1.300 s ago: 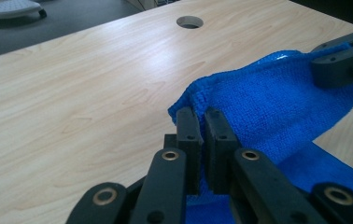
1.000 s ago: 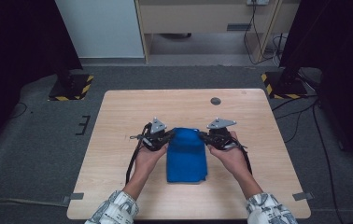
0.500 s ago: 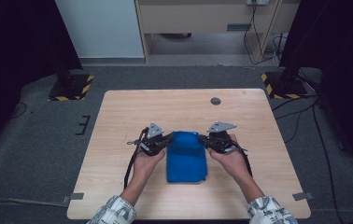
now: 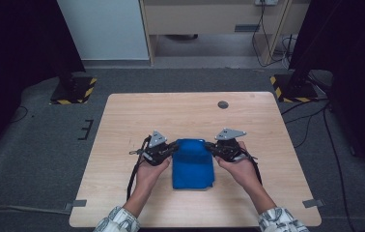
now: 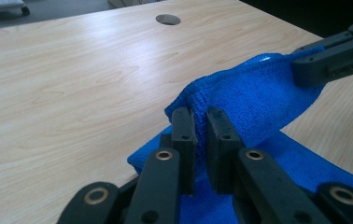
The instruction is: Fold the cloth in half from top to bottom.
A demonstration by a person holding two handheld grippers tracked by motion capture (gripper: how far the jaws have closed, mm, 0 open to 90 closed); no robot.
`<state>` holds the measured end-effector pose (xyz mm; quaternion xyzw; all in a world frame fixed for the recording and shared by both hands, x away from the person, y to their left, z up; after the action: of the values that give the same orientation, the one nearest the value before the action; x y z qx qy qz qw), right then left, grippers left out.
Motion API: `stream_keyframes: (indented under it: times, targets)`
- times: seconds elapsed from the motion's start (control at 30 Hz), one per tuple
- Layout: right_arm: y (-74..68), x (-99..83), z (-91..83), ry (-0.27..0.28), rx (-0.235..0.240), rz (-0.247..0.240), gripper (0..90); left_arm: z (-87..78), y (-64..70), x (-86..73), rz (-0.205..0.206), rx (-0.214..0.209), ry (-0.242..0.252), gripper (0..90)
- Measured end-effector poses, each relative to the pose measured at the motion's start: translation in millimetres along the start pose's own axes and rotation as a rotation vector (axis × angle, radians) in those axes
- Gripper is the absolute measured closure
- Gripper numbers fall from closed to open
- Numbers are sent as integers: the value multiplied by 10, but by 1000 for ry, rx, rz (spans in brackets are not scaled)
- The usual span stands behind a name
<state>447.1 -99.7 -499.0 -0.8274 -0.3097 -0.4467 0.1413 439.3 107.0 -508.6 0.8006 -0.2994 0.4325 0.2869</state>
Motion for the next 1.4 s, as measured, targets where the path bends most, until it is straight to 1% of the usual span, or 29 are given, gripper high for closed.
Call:
stream_keyframes:
  times: [0.13, 0.17, 0.2, 0.27, 0.37, 0.4, 0.43, 0.5, 0.6, 0.67, 0.7, 0.73, 0.83, 0.87, 0.9, 0.93, 1.0, 1.03, 1.13, 1.27, 1.4]
  targets:
    - [-7, -32, 19, -2, 3, 9, 865, -1, 4, -32, -8, -3, -5, 785]
    - [-9, -37, 22, -2, 4, 10, 865, -4, 3, -34, -11, -1, -6, 761]
    - [-12, -39, 23, -3, 4, 11, 865, -13, -1, -35, -23, -2, -2, 733]
    - [-11, -40, 27, -3, 6, 9, 865, -31, -7, -28, -42, 2, 12, 648]
    - [-7, -41, 31, -2, 7, 7, 866, -71, -24, -8, -62, 13, 28, 448]
    - [-10, -41, 31, -3, 7, 10, 865, -83, -24, 4, -74, 2, 40, 411]
    - [-13, -42, 30, -3, 9, 11, 865, -94, -24, 12, -77, -4, 46, 380]
    - [-15, -44, 25, -4, 12, 6, 866, -123, -29, 38, -86, -6, 60, 335]
    - [-25, -44, 14, 1, 12, 8, 866, -184, -56, 87, -103, -9, 86, 303]
    - [-23, -39, -3, 7, 15, 10, 865, -253, -106, 126, -111, -1, 108, 290]
    - [-16, -32, -12, 14, 15, 15, 865, -253, -106, 126, -111, -1, 108, 283]
    - [-12, -27, -21, 18, 17, 18, 865, -316, -179, 135, -111, 19, 115, 275]
    - [-1, -16, -44, 21, 17, 20, 865, -385, -316, 101, -138, 57, 122, 267]
    - [2, -10, -55, 23, 17, 19, 865, -397, -349, 88, -147, 63, 123, 263]
    - [2, -10, -55, 23, 17, 19, 865, -397, -349, 88, -147, 63, 123, 260]
    - [9, 6, -80, 32, 16, 20, 865, -416, -424, 50, -167, 80, 121, 258]
    - [9, 18, -97, 39, 18, 24, 865, -413, -459, 21, -175, 87, 117, 257]
    - [7, 21, -103, 40, 20, 22, 865, -404, -470, 5, -178, 91, 111, 256]
    - [-8, 23, -102, 42, 25, 19, 865, -374, -483, -27, -170, 104, 87, 251]
    - [-22, 39, -96, 47, 30, 17, 865, -361, -471, -31, -168, 104, 84, 249]
    - [-35, 118, -128, 60, 37, 16, 865, -366, -478, -30, -167, 110, 85, 249]
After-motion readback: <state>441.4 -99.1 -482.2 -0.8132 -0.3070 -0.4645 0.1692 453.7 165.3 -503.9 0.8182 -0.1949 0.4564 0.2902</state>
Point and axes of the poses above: each handheld gripper's, and its own axes: z roughly forward along the jaws, x roughly out of its top, y roughly to its right, the point moved 5 cm from there along z, roughly forward along the jaws, and after that the axes turned 9 degrees about -x, right-handed, at the moved point
